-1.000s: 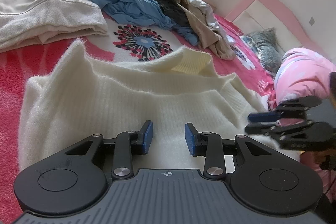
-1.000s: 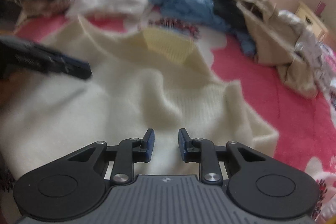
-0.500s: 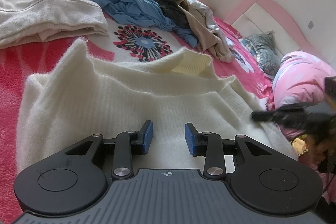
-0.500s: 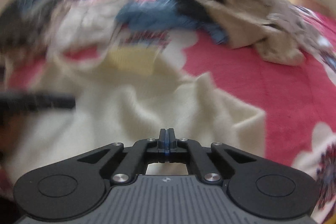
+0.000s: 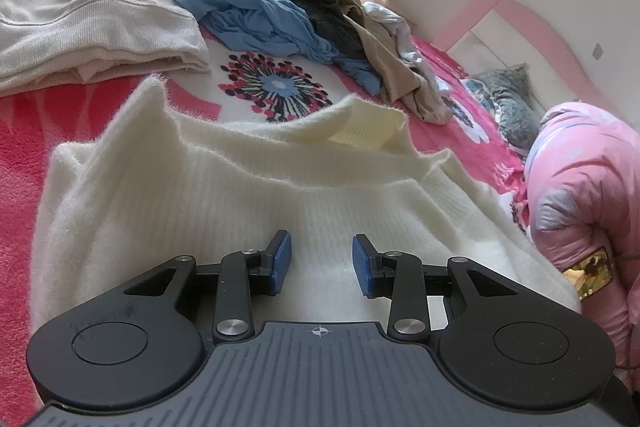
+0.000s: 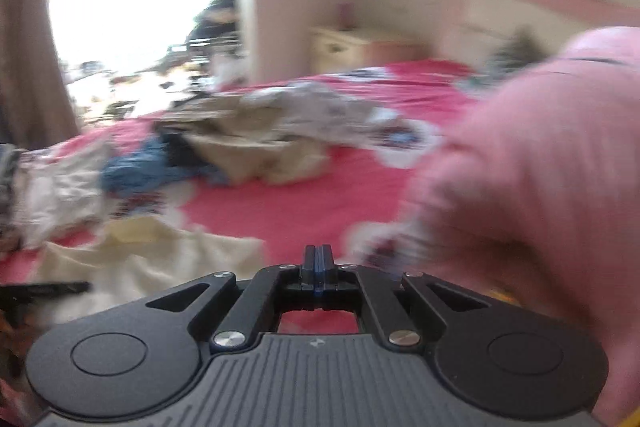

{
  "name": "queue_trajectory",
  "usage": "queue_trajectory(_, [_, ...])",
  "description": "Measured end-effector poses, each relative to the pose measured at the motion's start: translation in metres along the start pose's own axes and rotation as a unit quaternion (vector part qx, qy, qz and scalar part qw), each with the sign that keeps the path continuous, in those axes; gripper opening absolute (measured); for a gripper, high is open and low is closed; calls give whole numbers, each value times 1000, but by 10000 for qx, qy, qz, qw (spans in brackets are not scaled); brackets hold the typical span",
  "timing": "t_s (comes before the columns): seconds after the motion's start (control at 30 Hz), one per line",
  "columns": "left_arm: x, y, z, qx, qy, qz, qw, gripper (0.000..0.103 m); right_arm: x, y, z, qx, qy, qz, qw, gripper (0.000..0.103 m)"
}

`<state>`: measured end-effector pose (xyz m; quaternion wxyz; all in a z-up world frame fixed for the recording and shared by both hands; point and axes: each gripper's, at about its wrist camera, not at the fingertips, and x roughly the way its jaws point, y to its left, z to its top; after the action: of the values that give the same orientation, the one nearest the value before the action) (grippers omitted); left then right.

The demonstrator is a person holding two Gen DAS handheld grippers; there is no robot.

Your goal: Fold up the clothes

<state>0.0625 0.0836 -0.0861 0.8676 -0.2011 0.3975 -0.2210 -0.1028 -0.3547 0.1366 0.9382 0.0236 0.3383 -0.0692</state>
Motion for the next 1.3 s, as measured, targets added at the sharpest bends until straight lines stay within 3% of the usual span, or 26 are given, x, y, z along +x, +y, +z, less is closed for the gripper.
queue_trajectory(0.1, [0, -2, 2, -9, -30, 73, 10000, 34, -30, -33, -23, 467, 384, -471, 9971, 14])
queue_trajectory(0.13, [0, -3, 2, -16, -45, 104, 9999, 34, -37, -43, -31, 670, 519, -633, 9944, 35])
queue_trajectory(0.17, [-1, -4, 3, -22, -61, 145, 9999, 34, -41, -51, -37, 855, 547, -714, 9923, 47])
queue_trajectory(0.3, [-6, -8, 10, -48, -97, 304, 9995, 35, -55, -70, -49, 1290, 395, -840, 9873, 49])
queue_trajectory(0.43, [-26, -13, 17, 32, -274, 324, 9991, 36, -47, -57, -34, 998, 15, -413, 9942, 49])
queue_trajectory(0.53, [-42, -20, 17, 77, -394, 253, 9989, 37, -21, -29, -15, 561, -65, 234, 9981, 53])
queue_trajectory(0.63, [-55, -28, 11, 145, -451, 130, 9988, 38, 22, 4, -5, 250, 192, 1105, 9934, 54])
queue_trajectory(0.73, [-64, -33, 2, 202, -456, 116, 9987, 38, 70, 45, -8, -272, 427, 1502, 9874, 52])
queue_trajectory(0.93, [-85, -35, -13, 395, -591, 379, 9968, 38, 157, 126, -22, -1575, 766, 1528, 9726, 44])
queue_trajectory(1.1, [-93, -21, -19, 358, -616, 747, 9947, 38, 191, 169, -43, -2706, 752, 1205, 9522, 44])
queue_trajectory(1.2, [-98, -15, -22, 456, -541, 987, 9926, 39, 208, 177, -49, -3029, 735, 845, 9464, 46])
queue_trajectory(1.3, [-103, -6, -25, 419, -484, 1113, 9917, 39, 222, 176, -51, -3025, 778, 930, 9454, 46])
